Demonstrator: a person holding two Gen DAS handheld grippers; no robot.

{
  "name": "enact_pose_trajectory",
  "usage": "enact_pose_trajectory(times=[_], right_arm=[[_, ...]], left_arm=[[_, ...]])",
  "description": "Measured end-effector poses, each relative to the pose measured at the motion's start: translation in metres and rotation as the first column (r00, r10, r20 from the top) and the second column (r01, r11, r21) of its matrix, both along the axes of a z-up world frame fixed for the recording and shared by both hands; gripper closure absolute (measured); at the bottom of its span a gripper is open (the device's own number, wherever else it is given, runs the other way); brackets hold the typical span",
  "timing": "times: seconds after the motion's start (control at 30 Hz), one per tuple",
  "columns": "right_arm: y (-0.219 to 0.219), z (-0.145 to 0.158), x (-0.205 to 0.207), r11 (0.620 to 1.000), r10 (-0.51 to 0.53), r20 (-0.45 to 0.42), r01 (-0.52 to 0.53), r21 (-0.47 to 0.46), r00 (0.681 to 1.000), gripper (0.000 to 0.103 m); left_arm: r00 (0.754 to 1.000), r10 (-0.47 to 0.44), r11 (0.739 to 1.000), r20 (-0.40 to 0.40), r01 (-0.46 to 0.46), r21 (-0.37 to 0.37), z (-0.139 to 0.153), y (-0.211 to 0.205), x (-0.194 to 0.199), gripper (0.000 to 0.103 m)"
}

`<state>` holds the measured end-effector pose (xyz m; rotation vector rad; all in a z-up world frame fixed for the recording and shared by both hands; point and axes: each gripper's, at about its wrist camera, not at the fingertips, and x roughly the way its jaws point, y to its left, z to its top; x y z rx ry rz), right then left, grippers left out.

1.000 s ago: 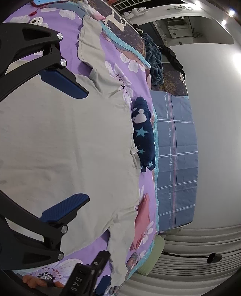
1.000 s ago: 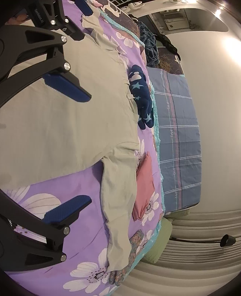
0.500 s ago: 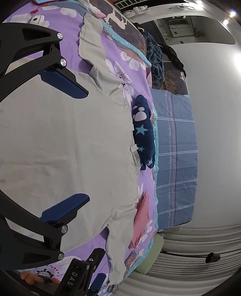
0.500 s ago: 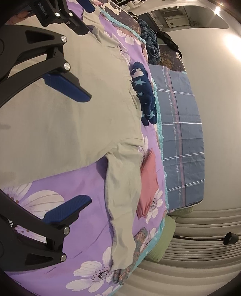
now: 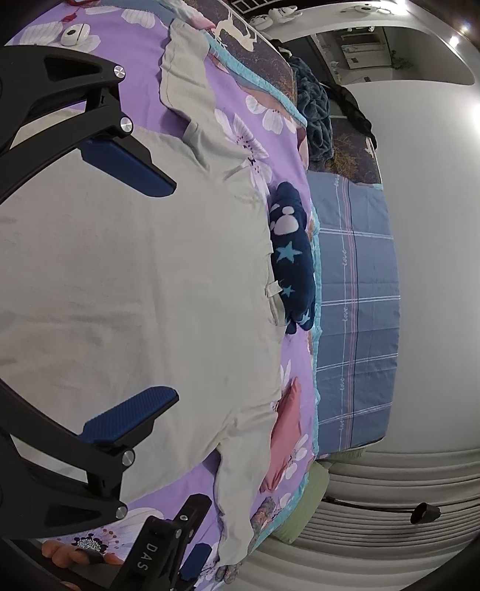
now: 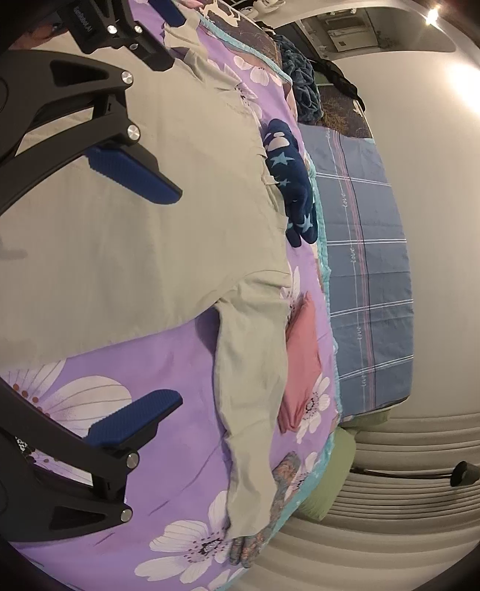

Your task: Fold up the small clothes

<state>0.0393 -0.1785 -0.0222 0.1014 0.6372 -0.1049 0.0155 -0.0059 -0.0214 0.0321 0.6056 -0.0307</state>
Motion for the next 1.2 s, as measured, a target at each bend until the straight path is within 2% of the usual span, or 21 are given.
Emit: enact_pose_trajectory(times=[0.27,0.4,0.7,1.2], right_arm=[[0.009,0.002,0.006,1.0,0.02,0.007,-0.02,-0.023,1.0,0.002],[0.014,0.004,0.004,0.999,0.026,0.026,-0.026,-0.035,0.999,0.002],[0.011,0.0,0.009,1.0,0.013,0.01,-0.013,-0.007,1.0,0.002],[0.011,-0.002,0.014,0.999,0.003,0.004,-0.002,-0.035,1.0,0.002]], left_arm=[[1.0,-0.002,0.999,0.028,0.001,0.037,0.003,-0.003,-0.005,0.001],[1.0,0.001,1.0,0.023,-0.002,0.021,0.002,0.001,-0.001,0.001],[1.0,-0.013,1.0,0.021,0.012,0.026,-0.001,-0.002,-0.002,0.001],[1.0,-0.004,1.0,0.005,0.004,0.006,-0.003,-0.001,0.006,0.001]])
